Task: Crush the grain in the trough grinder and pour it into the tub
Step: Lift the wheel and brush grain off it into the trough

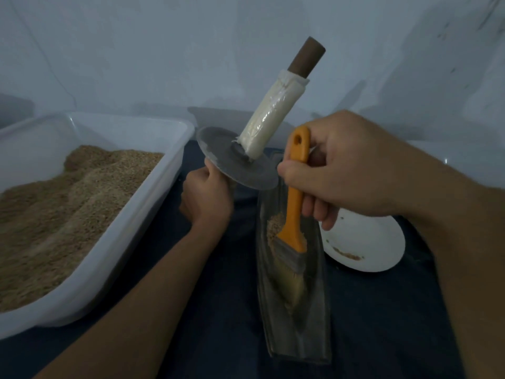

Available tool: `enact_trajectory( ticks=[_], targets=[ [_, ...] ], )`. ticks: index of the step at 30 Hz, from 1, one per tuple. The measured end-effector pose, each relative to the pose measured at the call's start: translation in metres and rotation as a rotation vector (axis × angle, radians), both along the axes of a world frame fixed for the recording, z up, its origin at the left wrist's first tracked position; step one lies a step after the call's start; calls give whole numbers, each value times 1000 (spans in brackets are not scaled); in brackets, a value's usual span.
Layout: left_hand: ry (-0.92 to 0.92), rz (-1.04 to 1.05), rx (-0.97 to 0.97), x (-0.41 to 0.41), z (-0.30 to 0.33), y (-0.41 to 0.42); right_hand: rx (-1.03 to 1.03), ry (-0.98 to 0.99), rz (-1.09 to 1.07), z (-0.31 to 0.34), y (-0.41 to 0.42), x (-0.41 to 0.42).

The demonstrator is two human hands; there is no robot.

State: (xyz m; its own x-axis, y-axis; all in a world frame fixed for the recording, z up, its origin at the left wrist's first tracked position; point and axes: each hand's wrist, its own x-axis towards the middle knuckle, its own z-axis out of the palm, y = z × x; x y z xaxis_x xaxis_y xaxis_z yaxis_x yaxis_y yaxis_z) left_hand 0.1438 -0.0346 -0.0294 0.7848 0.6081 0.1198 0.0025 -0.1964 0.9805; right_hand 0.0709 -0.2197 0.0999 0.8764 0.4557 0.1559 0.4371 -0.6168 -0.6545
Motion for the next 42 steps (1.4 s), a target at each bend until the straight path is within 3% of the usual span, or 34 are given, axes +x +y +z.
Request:
enact_trajectory(
  ticks=[10,17,22,27,34,42],
  targets=[
    [6,9,25,-1,-2,-1,-25,-162,-255,0,-2,7],
    [19,2,17,-1,-1,-1,-29,38,-190,1,11,-5],
    [18,7,34,-2,0,-1,-102,-37,-295,-6,17,-2],
    [1,-3,43,-3,-1,-2,-45,-183,-335,9,10,-9],
    [2,7,37,-4,0,-3,-84,23,-231,1,23,-16],
    [5,-5,48,-4,0,-3,-128,-152,-364,-3,21,-9]
  ],
)
